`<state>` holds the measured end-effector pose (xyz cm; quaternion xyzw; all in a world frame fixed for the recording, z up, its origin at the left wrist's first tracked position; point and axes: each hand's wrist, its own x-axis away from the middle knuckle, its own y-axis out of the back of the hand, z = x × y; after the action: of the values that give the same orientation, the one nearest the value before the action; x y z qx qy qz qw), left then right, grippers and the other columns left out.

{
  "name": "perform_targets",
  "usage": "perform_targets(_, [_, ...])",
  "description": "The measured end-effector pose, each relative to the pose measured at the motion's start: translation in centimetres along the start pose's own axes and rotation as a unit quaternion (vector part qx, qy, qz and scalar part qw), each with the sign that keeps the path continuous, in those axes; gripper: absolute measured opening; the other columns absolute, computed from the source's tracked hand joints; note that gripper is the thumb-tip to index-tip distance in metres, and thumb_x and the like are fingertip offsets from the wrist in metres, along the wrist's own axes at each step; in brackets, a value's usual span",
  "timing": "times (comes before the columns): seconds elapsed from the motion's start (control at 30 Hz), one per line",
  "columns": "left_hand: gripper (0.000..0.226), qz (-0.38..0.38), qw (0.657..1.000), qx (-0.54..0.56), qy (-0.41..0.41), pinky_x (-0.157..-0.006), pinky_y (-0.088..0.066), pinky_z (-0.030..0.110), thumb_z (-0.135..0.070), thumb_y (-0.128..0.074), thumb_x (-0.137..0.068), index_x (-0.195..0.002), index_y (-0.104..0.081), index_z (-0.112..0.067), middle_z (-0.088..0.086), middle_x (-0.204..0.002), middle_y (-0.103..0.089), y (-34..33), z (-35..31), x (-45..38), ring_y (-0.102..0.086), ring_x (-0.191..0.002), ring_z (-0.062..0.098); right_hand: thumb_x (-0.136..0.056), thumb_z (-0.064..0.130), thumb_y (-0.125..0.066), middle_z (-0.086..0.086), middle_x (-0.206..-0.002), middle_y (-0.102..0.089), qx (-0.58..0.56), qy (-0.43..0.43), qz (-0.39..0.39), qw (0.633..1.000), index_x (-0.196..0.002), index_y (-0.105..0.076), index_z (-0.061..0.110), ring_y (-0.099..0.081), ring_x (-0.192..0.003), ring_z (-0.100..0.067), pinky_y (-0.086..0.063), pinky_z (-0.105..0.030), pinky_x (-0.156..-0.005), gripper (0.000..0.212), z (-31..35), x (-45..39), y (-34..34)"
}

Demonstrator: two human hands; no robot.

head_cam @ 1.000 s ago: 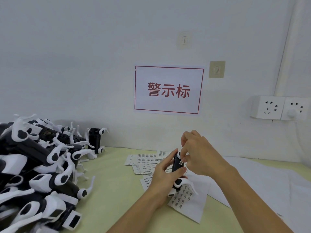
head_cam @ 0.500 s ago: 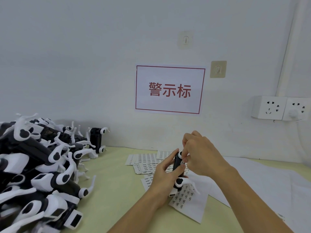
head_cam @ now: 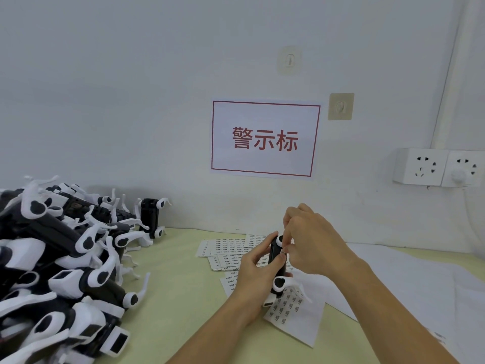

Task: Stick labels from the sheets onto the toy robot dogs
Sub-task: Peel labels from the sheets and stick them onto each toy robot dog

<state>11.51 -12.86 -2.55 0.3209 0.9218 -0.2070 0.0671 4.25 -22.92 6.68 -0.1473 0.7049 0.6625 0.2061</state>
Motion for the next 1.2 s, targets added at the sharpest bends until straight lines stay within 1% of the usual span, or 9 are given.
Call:
perform_targets(0.17, [0.043,-0.003,1.0,0.009,0.004,-0.072,-0.059,0.024,-0.014,-0.074,-0.09,-0.128,-0.067,-0.032,-0.012,-0.116,-0.072,0.1,0.0,0.0,-0.074,-0.096,0.022,-0.085,0.023,-0.065,0.01,-0.1,-0.052,0.005,-0.002,-0.002,1.0,-0.091,-0.076,0.023,-0.043,-0.101,-0.013,-0.041,-0.026,-0.081,0.013,0.0,0.0,-0.2])
perform_targets(0.4, [0.043,-0.001,1.0,0.014,0.004,-0.073,-0.059,0.024,-0.016,-0.075,-0.089,-0.128,-0.066,-0.034,-0.013,-0.118,-0.072,0.2,0.1,-0.1,-0.075,-0.095,0.021,-0.087,0.024,-0.064,0.011,-0.099,-0.052,0.0,-0.01,-0.013,1.0,-0.093,-0.076,0.024,-0.042,-0.098,-0.012,-0.038,-0.024,-0.078,0.014,0.0,0.0,-0.3])
perform_targets(0.53, [0.043,0.004,1.0,0.014,0.004,-0.076,-0.06,0.03,-0.016,-0.074,-0.09,-0.127,-0.066,-0.035,-0.013,-0.118,-0.071,0.3,0.4,-0.3,-0.074,-0.095,0.027,-0.087,0.026,-0.064,0.012,-0.098,-0.053,0.004,-0.018,-0.017,1.0,-0.093,-0.077,0.026,-0.043,-0.098,-0.012,-0.039,-0.026,-0.078,0.013,-0.1,0.0,-0.3])
perform_targets(0.77, [0.045,0.004,1.0,-0.001,0.005,-0.085,-0.06,0.04,-0.017,-0.074,-0.09,-0.129,-0.065,-0.037,-0.013,-0.124,-0.069,0.4,0.7,-0.5,-0.074,-0.095,0.025,-0.088,0.031,-0.065,0.012,-0.103,-0.055,0.022,-0.034,-0.024,0.999,-0.094,-0.076,0.028,-0.044,-0.102,-0.012,-0.037,-0.028,-0.082,0.013,-0.1,-0.1,-0.4])
perform_targets(0.83, [0.046,0.0,1.0,-0.004,0.003,-0.083,-0.061,0.038,-0.017,-0.074,-0.09,-0.129,-0.065,-0.037,-0.014,-0.123,-0.069,0.5,0.7,-0.5,-0.075,-0.094,0.024,-0.089,0.032,-0.065,0.011,-0.103,-0.055,0.026,-0.037,-0.027,0.999,-0.094,-0.076,0.027,-0.044,-0.102,-0.013,-0.037,-0.028,-0.082,0.013,-0.2,-0.1,-0.4])
perform_targets(0.93, [0.046,-0.001,1.0,-0.003,0.001,-0.075,-0.06,0.027,-0.017,-0.075,-0.089,-0.128,-0.065,-0.038,-0.015,-0.122,-0.069,0.5,0.7,-0.5,-0.075,-0.093,0.019,-0.089,0.032,-0.065,0.011,-0.102,-0.056,0.025,-0.038,-0.032,0.998,-0.093,-0.076,0.026,-0.045,-0.1,-0.012,-0.038,-0.027,-0.082,0.013,-0.3,-0.1,-0.6])
perform_targets(1.03, [0.045,-0.004,1.0,0.007,0.01,-0.074,-0.059,0.028,-0.013,-0.073,-0.089,-0.125,-0.067,-0.04,-0.011,-0.121,-0.071,0.7,0.7,-0.6,-0.075,-0.093,0.02,-0.09,0.033,-0.064,0.011,-0.102,-0.056,0.015,-0.036,-0.035,0.999,-0.091,-0.076,0.028,-0.045,-0.099,-0.012,-0.039,-0.027,-0.082,0.013,-0.4,-0.1,-0.8])
perform_targets(1.13, [0.043,-0.018,0.999,0.017,0.028,-0.083,-0.06,0.041,-0.01,-0.07,-0.09,-0.118,-0.07,-0.042,-0.001,-0.116,-0.072,1.0,0.9,-0.8,-0.074,-0.095,0.024,-0.09,0.034,-0.064,0.012,-0.1,-0.053,-0.025,-0.039,-0.038,0.998,-0.089,-0.073,0.03,-0.045,-0.1,-0.01,-0.04,-0.027,-0.082,0.01,-0.9,-0.1,-0.9])
perform_targets(1.2, [0.04,-0.024,0.999,0.028,0.041,-0.079,-0.058,0.041,-0.008,-0.064,-0.092,-0.113,-0.07,-0.041,0.004,-0.106,-0.071,1.2,0.9,-1.0,-0.071,-0.084,0.025,-0.09,0.033,-0.063,0.012,-0.099,-0.05,-0.068,-0.051,-0.058,0.995,-0.088,-0.068,0.031,-0.046,-0.101,-0.01,-0.043,-0.028,-0.081,0.006,-1.5,-0.1,-0.9])
